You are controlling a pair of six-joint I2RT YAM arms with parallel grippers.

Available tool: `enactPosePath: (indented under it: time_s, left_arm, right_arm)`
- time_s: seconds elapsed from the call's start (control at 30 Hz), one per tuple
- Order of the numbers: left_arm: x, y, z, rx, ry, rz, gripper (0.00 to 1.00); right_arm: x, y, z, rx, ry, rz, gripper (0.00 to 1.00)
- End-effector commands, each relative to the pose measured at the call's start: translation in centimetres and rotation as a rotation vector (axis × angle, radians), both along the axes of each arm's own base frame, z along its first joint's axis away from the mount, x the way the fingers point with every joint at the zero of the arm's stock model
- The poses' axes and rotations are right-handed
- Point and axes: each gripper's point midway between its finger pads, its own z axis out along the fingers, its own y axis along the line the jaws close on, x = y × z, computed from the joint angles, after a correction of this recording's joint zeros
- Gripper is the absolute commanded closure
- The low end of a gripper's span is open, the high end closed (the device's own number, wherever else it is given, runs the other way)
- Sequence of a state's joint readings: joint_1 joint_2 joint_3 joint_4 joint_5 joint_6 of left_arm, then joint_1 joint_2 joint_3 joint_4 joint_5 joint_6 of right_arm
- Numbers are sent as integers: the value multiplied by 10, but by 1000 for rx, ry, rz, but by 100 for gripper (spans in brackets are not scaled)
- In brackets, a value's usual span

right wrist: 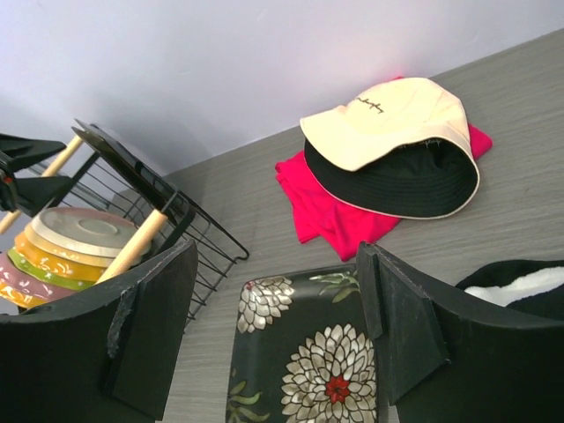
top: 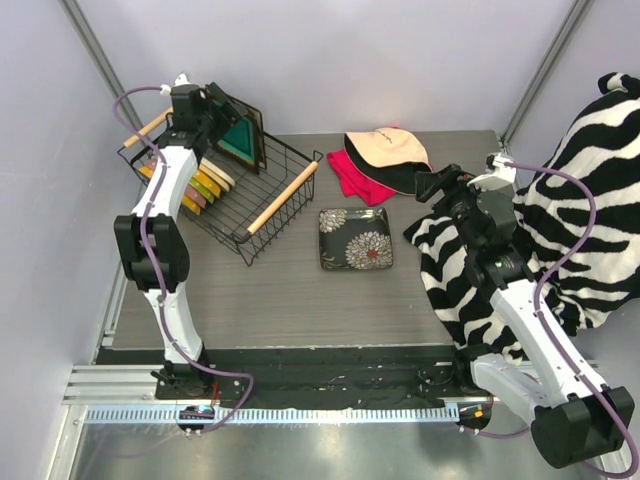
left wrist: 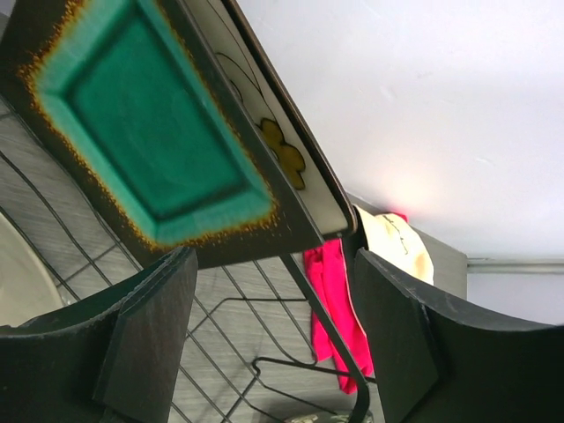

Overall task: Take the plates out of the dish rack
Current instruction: Unload the plate from the dish rack.

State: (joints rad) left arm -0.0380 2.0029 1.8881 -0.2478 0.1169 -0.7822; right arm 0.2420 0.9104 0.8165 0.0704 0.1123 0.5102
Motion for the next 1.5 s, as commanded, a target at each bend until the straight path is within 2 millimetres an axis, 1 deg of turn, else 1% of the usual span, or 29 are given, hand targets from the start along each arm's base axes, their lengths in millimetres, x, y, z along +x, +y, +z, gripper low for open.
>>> enactPosePath:
  time_s: [0.0,0.03,0.07,0.1,0.37,0.63,0.73,0.93,1.1,1.2,1.23,1.27,1.3,1.33,1.37,1.4,1.43,1.47]
  left_arm:
    - [9,5,13,-7,-29,-2,24]
    - [13,6,5,-4,-16,-2,24]
    - [15,6,14,-1,-35,-3,25]
    - [17,7,9,4,-19,-6,25]
    - [31,13,-5,5,4,8,25]
    - [43,16,-10,8,0,10,25]
    - [48,18,-14,8,11,9,25]
    - [54,16,-20,10,24,5,26]
    - [54,16,-26,16,40,-2,29]
    - [51,17,-27,27,49,-3,37]
    - [49,17,-28,31,53,-2,42]
    - [48,18,-25,33,43,3,44]
    - [42,18,-28,33,53,4,45]
    - [40,37,-25,32,45,35,46]
    - [40,38,-22,29,29,38,46]
    - [35,42,-14,27,15,43,46]
    - [31,43,-24,25,39,45,47]
    - [29,45,-24,26,39,46,47]
  right_arm:
    - [8,-2,4,-15,-35,-14,19]
    - [8,-1,4,-15,-38,-10,19]
    - [9,0,2,-17,-30,-5,19]
    - [10,1,2,-17,-30,-1,19]
    - [13,2,-2,-21,-26,1,19]
    - [15,4,-5,-26,-26,12,19]
    - [16,4,-7,-30,-21,12,19]
    - [17,4,-9,-34,-17,10,19]
    - [17,4,-10,-34,-19,14,19]
    - [18,5,-11,-31,-16,14,19]
    - [18,5,-10,-30,-15,15,19]
    - [18,5,-10,-29,-17,18,19]
    - [17,5,-9,-28,-18,18,19]
    - [17,5,-9,-26,-19,18,19]
    - [17,5,-9,-24,-19,18,19]
    - [17,5,-9,-23,-19,16,19]
    - [17,5,-10,-22,-17,18,19]
    - [17,6,-10,-20,-17,18,19]
